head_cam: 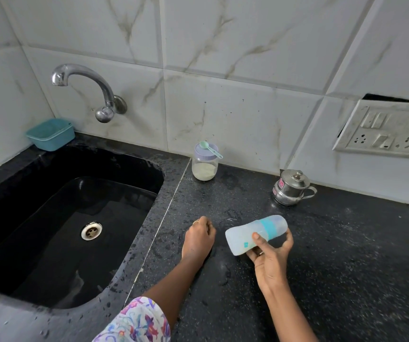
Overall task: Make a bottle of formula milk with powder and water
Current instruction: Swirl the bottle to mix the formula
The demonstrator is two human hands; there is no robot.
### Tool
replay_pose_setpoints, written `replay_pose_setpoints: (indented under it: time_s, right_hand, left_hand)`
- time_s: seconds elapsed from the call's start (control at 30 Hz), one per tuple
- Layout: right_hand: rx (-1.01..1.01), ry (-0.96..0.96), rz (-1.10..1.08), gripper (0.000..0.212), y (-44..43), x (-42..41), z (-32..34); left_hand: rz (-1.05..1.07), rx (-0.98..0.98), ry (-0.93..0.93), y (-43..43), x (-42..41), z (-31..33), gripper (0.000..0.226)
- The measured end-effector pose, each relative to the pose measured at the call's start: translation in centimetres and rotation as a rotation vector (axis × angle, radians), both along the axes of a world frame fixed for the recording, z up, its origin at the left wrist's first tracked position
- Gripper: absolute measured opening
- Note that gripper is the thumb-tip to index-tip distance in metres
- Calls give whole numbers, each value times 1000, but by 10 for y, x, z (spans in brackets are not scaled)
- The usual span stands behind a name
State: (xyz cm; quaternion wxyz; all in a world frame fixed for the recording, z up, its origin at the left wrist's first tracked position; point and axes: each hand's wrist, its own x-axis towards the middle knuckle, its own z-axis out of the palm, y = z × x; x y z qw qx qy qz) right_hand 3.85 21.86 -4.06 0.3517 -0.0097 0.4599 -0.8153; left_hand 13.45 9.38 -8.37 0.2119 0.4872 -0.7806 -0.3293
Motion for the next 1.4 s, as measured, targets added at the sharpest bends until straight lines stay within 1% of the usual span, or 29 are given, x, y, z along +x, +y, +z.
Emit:
replay_pose_setpoints:
  time_s: [0.07,0.2,0.23,0.37,0.4,0.5,0.67,0.8,0.87,0.93,0.97,1.07,1.13,1.23,1.27,1.37,1.4]
  right_hand:
    - [-35,-51,-33,79,-2,-1,-2]
    - [15,63,69,88,2,1,0]
    - [7,61,62,86,2,1,1]
    - [-55,-69,-48,71,-1,1,-3]
    - [-44,-60,-30,72,0,1,-3]
    - [10,42,60,81,3,2,1]
    - [-38,-54,-39,72,1,-2,-3]
    - [25,70,67,82,4,0,3]
    - [-5,24,13,78,3,0,2]
    - [-48,-52,-47,69,1,-1,-1]
    - [-47,-54,-42,67,1,0,-1]
    - [23,50,57,78,3,2,0]
    - [14,33,48,79,4,3,0]
    - [-28,-67,-31,68,1,2,-4]
    - [-21,-61,-21,69,1,2,-4]
    - [38,49,70,80,3,3,0]
    - [40,48,67,81,3,3,1]
  left_hand:
    - [0,2,3,0,0,0,11]
    - [6,8,0,0,0,0,12]
    - [6,10,-1,0,0,1,11]
    - [4,13,0,0,0,1,12]
    - [6,13,-3,1,0,2,12]
    - [6,17,-3,1,0,2,11]
    - [2,20,-6,1,0,2,11]
    - [3,19,-5,1,0,2,11]
    - [2,19,-4,1,0,2,11]
    - [0,18,-1,1,1,3,12]
    - [1,17,-2,1,1,3,12]
    - [6,19,1,1,0,2,12]
    - [7,19,4,1,1,2,12]
    - [2,13,2,1,1,2,11]
    - [4,13,3,1,1,2,11]
    - [8,11,-1,1,1,2,11]
    - [6,11,-2,1,0,2,11]
